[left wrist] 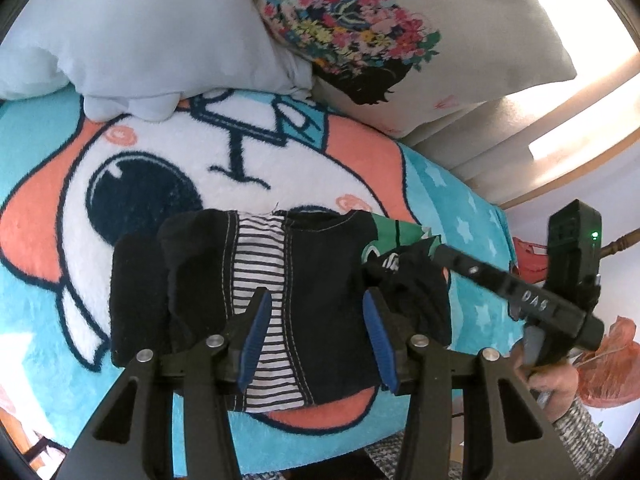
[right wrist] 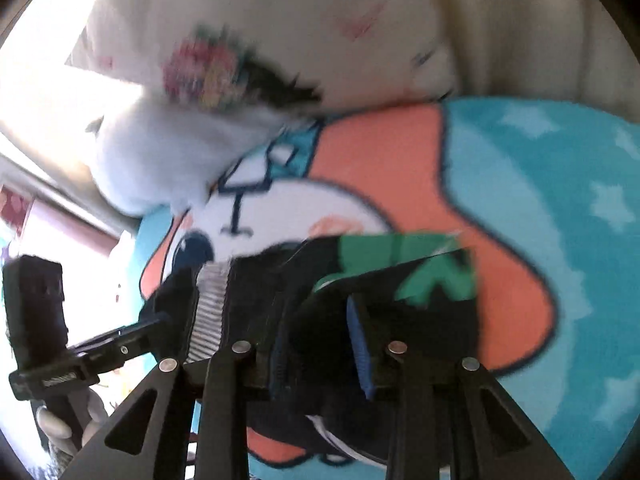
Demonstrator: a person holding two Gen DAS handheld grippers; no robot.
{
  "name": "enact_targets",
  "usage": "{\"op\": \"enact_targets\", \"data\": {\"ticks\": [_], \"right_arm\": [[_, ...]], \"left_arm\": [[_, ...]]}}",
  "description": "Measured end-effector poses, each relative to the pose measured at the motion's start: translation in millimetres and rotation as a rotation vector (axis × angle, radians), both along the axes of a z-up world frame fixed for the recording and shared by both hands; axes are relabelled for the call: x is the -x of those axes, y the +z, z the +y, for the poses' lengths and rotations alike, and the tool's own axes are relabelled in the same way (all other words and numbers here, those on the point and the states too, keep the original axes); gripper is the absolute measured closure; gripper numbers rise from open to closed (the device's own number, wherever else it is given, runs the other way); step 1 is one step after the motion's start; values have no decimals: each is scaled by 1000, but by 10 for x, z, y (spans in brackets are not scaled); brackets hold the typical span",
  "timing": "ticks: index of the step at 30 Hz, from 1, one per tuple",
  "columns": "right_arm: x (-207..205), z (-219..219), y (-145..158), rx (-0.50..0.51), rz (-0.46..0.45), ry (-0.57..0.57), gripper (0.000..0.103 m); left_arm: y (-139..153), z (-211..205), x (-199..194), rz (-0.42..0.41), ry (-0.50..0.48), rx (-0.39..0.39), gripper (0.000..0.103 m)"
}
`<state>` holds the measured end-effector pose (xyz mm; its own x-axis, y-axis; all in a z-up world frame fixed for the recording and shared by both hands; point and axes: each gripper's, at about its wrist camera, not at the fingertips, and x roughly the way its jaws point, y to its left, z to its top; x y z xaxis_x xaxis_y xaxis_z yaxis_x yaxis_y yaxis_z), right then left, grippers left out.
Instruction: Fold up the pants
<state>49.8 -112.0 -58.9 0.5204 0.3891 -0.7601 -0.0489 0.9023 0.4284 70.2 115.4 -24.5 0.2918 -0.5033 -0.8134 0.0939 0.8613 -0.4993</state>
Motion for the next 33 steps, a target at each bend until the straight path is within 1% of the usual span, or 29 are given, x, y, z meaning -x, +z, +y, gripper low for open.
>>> {"op": "enact_targets", "data": {"ticks": [2, 3, 4, 6, 10, 12, 14, 15, 16, 17, 18, 19, 21, 25, 30, 33], "right_arm": [[60, -137, 52, 38, -8, -36, 68], [75, -203, 42, 59, -6, -55, 59], [95, -278, 9, 66, -2, -82, 44], [128, -390, -73, 53, 14, -123, 32], [105, -545, -339, 25, 73, -148, 31], [73, -589, -425, 25, 75, -152, 31], [4, -603, -535, -38, 85, -143, 30], [-2, -611, -553, -88, 69, -141, 35], [-17, -595, -561, -125, 71, -122, 56], [-36, -576, -585, -173, 93, -97, 67], [-31, -573, -579, -191, 101, -98, 82], [-20, -593, -563, -189, 103, -103, 89], [17, -650, -539, -189, 102, -125, 91], [147, -921, -478, -177, 89, -183, 92], [289, -1259, -394, -128, 70, -250, 93], [321, -1461, -371, -74, 68, -284, 91]], "left_arm": [[15, -32, -2, -6, -10, 1, 57], [15, -48, -4, -6, -15, 2, 57], [10, -65, -6, -4, -21, 1, 57], [-3, -95, -8, 0, -30, 1, 57], [-17, -124, 18, 3, -40, -3, 57], [-9, -109, 49, 0, -32, -5, 57], [-8, -75, 89, -1, -15, -10, 57], [-7, -51, 106, -1, -4, -13, 57], [-6, -19, 124, 0, 12, -18, 57], [-1, 11, 134, 0, 28, -22, 57], [7, 47, 144, -1, 48, -23, 57], [21, 89, 152, -4, 70, -22, 57], [52, 156, 156, -11, 106, -27, 57], [108, 225, 159, -26, 164, -29, 57], [115, 208, 188, -24, 204, -18, 57], [93, 153, 218, -18, 208, -21, 57]]}}
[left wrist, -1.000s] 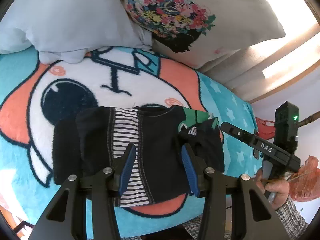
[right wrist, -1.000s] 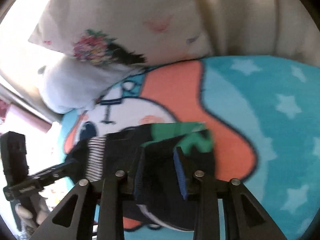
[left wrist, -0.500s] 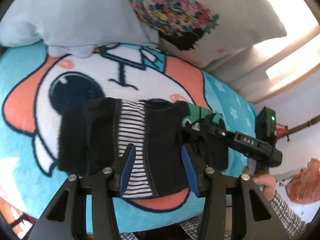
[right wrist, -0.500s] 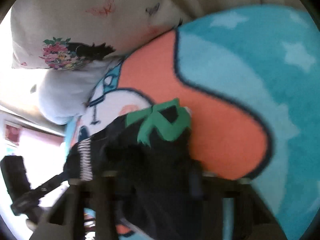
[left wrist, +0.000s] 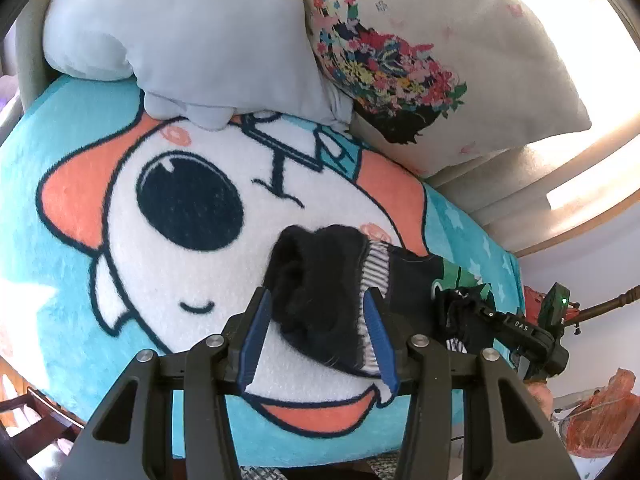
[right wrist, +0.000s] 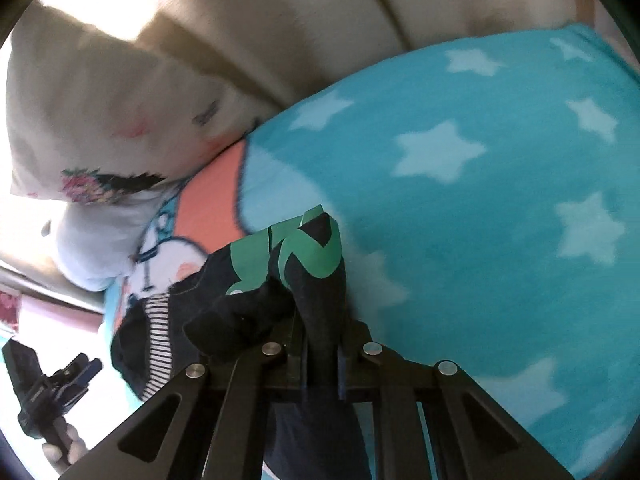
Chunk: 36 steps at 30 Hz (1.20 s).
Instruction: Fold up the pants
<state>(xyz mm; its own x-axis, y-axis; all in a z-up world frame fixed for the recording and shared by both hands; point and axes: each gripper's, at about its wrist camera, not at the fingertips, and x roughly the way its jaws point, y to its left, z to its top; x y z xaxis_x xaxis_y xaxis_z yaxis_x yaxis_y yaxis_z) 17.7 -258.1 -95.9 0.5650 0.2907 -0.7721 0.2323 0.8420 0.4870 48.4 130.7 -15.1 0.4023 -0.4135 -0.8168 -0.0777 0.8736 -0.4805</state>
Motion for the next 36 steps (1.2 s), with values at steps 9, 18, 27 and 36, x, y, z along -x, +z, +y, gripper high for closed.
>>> {"op": "enact_targets", "data": {"ticks": [9, 18, 27, 36], "right_arm": [[239, -34, 538, 197, -127, -92, 53], [-92, 753, 24, 118, 37, 174, 56], [-33, 1054, 495, 181, -9, 190, 40], [-563, 2283, 435, 88, 107, 465, 36]], "left_arm": [[-239, -341, 1, 53, -54, -52, 57], [-670, -419, -144, 146, -65, -113, 56], [-438, 195, -17, 104, 15, -19, 56], [-537, 538, 127, 108, 35, 2, 56]]}}
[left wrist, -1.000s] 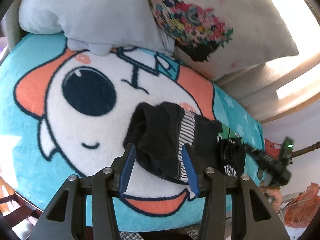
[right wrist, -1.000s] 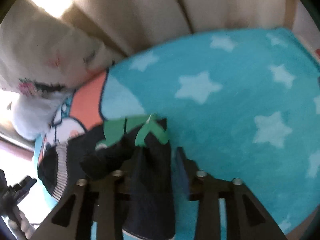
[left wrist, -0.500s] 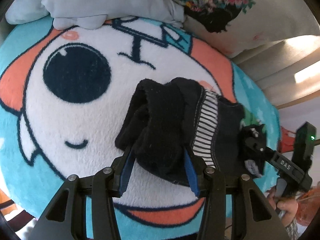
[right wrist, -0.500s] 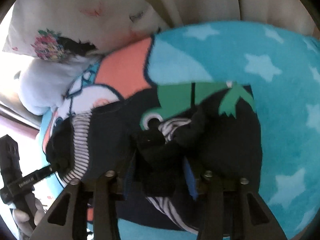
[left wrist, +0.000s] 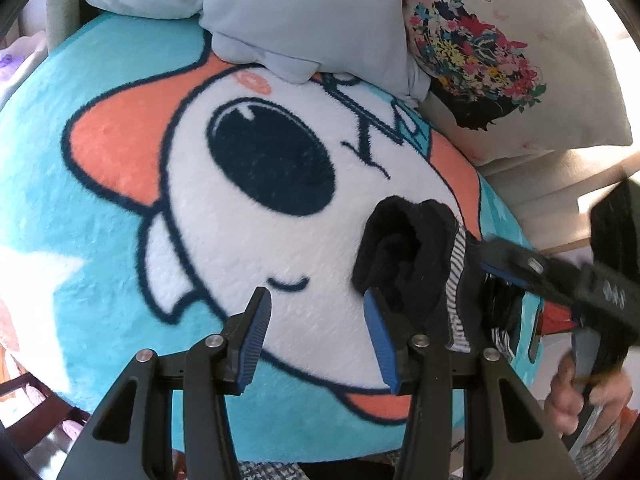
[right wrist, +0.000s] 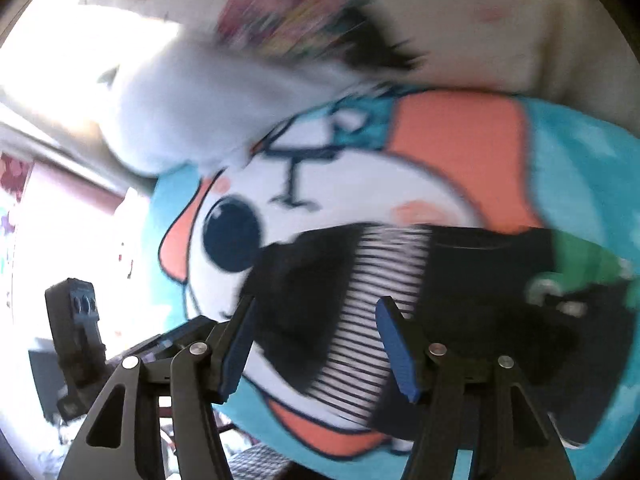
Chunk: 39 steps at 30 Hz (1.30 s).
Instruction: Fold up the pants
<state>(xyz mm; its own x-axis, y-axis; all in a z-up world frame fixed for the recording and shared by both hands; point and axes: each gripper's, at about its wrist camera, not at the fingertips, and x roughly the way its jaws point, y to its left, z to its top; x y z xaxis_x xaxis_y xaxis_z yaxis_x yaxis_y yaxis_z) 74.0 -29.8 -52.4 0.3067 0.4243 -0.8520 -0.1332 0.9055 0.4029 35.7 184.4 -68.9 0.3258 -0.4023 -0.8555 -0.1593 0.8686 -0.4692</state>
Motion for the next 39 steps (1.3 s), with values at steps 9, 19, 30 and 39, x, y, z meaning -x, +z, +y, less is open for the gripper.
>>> {"op": "enact_targets", "data": {"ticks": [9, 19, 30, 39], "right_arm": [[-523, 954, -471, 377, 112, 83, 31], [-527, 957, -548, 452, 112, 63, 78], [-366, 529, -312, 220, 94, 1, 85], [-202, -4, 37, 59, 41, -13, 87]], "left_arm": [[-78, 177, 155, -9, -21, 21, 56], [-71, -57, 9, -41, -131, 68, 55], [-138, -740, -285, -110, -273, 89, 50], [268, -1150, -223, -122, -322, 97, 85]]}}
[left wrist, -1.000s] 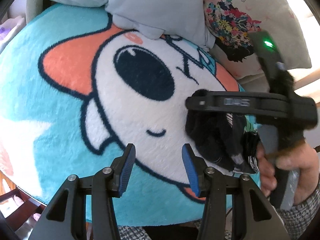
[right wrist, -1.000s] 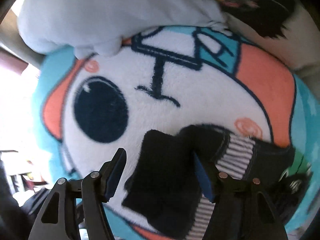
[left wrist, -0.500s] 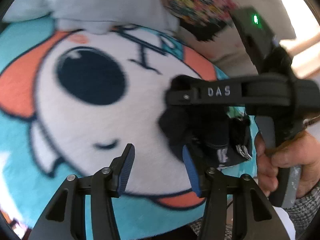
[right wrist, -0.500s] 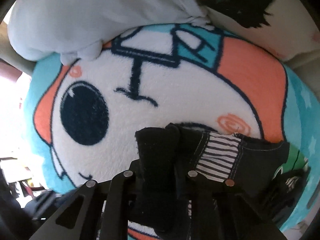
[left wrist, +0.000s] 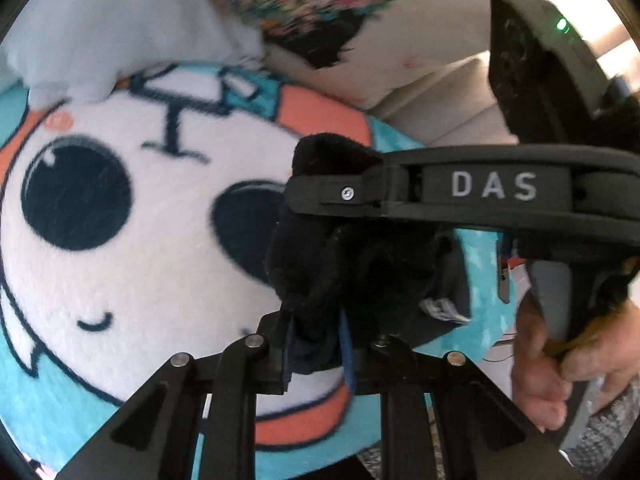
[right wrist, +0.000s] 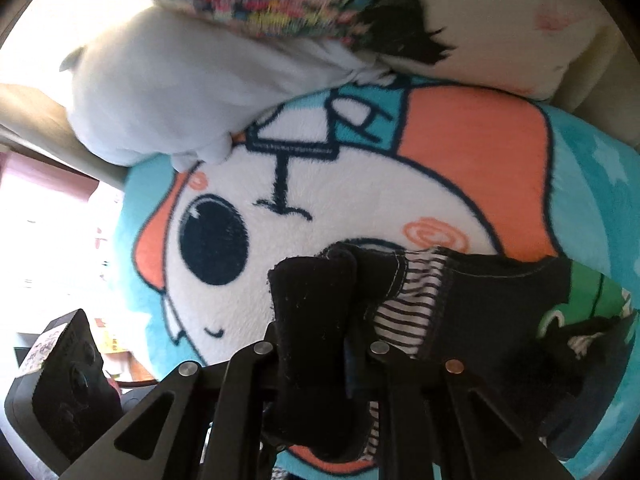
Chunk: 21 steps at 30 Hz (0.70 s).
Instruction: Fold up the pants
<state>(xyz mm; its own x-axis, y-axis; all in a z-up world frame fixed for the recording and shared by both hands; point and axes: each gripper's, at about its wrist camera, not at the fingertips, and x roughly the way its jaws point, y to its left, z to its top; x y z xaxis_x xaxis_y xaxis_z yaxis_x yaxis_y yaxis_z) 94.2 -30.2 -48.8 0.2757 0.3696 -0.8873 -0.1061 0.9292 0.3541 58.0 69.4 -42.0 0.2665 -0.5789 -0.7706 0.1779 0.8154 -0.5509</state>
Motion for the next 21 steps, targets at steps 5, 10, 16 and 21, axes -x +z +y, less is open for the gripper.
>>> {"op": "enact_targets", "data": {"ticks": [5, 10, 16, 21], "right_arm": [[179, -432, 237, -108, -64, -39, 87], [420, -1136, 275, -184, -113, -126, 87], [671, -1950, -19, -270, -105, -289, 87], [809, -2451, -228, -311, -110, -391, 86]], "left_arm": [[322, -382, 116, -59, -66, -1, 85], [295, -1023, 110, -46, -175, -13, 85], [261, -1543, 144, -26, -273, -38, 85], [333, -1604, 217, -24, -303, -26, 85]]}}
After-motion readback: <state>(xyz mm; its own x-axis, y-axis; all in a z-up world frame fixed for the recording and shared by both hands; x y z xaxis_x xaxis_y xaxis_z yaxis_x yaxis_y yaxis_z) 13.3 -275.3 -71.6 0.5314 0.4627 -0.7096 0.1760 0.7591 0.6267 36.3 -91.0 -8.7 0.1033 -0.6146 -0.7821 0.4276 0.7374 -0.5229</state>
